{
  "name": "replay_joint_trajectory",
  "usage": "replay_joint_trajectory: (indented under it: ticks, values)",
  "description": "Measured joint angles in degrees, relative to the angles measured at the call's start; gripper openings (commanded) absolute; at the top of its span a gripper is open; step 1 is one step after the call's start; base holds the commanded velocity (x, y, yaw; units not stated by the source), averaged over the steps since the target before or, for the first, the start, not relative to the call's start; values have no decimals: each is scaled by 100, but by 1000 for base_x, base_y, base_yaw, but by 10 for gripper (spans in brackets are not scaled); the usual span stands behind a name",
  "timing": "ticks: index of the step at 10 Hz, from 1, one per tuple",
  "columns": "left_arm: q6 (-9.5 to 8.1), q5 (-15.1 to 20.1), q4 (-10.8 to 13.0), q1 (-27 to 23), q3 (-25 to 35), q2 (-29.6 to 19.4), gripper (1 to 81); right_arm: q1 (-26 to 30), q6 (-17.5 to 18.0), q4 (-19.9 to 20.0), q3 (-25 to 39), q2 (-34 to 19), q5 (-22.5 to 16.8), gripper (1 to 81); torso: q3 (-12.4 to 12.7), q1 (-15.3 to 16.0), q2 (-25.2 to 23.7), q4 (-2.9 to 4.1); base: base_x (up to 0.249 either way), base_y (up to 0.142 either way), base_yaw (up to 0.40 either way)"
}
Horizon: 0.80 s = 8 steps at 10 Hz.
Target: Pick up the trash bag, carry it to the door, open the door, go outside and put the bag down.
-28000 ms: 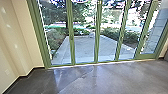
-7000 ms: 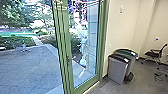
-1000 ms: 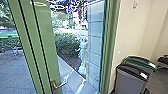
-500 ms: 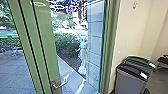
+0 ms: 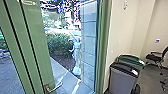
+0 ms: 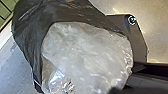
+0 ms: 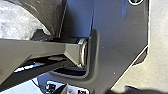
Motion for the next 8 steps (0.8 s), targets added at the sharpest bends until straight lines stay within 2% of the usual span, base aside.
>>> replay_joint_trajectory:
  ticks: [3,8]
  values:
    - [0,26,0,100,2,17,10,44,0,1,-2,-2,15,811,0,-2,0,0,0,0,179]
    - [0,15,-1,69,0,15,10,41,0,1,-2,-2,12,811,0,-2,0,0,0,0,290]
